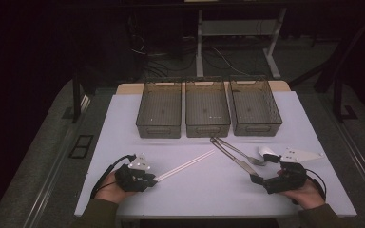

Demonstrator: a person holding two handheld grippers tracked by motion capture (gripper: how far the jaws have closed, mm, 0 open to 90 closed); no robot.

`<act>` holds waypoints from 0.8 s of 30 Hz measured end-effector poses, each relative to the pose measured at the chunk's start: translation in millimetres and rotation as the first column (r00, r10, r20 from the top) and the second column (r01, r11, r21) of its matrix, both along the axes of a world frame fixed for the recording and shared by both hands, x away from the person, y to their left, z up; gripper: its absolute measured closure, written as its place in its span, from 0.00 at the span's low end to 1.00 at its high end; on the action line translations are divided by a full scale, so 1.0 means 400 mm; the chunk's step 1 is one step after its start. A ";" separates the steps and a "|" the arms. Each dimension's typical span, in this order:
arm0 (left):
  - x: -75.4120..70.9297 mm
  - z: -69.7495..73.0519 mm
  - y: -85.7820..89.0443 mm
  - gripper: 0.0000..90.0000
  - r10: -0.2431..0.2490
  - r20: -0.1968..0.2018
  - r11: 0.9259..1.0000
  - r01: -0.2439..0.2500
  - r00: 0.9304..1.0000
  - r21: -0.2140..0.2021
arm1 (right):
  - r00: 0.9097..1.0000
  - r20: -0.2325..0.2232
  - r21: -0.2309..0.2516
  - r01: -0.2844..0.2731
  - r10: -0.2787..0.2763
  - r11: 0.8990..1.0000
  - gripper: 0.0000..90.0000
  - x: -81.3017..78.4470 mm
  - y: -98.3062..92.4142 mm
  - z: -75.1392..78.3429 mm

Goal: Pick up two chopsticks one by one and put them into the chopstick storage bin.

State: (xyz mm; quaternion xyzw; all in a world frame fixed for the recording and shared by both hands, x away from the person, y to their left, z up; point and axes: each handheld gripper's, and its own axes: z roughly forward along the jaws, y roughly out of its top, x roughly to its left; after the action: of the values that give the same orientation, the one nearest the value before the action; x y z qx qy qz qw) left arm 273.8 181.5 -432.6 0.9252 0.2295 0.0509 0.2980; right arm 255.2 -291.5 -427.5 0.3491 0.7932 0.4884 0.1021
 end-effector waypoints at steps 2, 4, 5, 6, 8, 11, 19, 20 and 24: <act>0.001 0.001 0.001 0.81 -0.006 0.002 1.000 0.006 1.000 0.002 | 1.000 0.004 -0.007 -0.004 0.004 1.000 0.03 0.000 0.003 -0.002; 0.003 0.001 0.002 0.80 -0.015 0.003 1.000 0.015 1.000 0.004 | 1.000 0.002 -0.009 -0.006 0.006 1.000 0.03 -0.001 0.005 -0.002; 0.000 0.001 0.001 0.79 -0.007 -0.003 1.000 0.007 1.000 0.000 | 1.000 0.001 -0.010 -0.006 0.006 1.000 0.03 0.000 0.005 -0.003; 0.000 0.002 0.002 0.78 -0.008 -0.003 1.000 0.008 1.000 0.000 | 1.000 0.002 -0.011 -0.004 0.004 1.000 0.03 0.000 0.005 -0.003; 0.003 0.004 0.006 0.75 -0.013 0.008 1.000 0.013 1.000 -0.005 | 1.000 0.005 -0.015 -0.004 0.004 1.000 0.03 0.002 0.005 -0.005; 0.005 0.010 0.011 0.71 -0.002 0.009 0.999 0.002 1.000 -0.039 | 1.000 0.004 -0.020 -0.009 0.010 1.000 0.03 0.007 0.005 -0.007; 0.008 0.025 0.009 0.57 0.025 0.024 0.994 -0.022 0.999 -0.105 | 1.000 -0.003 -0.018 -0.015 0.015 1.000 0.03 0.019 -0.001 -0.009; 0.009 0.026 0.006 0.56 0.026 0.024 0.993 -0.023 0.999 -0.115 | 1.000 -0.005 -0.016 -0.011 0.011 1.000 0.03 0.018 -0.001 -0.008; 0.015 0.031 -0.008 0.50 0.032 0.025 0.990 -0.029 0.999 -0.136 | 1.000 -0.003 -0.019 -0.013 0.013 1.000 0.03 0.016 -0.001 -0.009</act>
State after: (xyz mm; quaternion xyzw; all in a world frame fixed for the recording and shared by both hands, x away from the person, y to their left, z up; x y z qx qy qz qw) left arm 280.0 178.3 -420.1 0.8984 0.2424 0.0523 0.3624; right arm 261.7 -291.8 -430.9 0.3439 0.8001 0.4811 0.1011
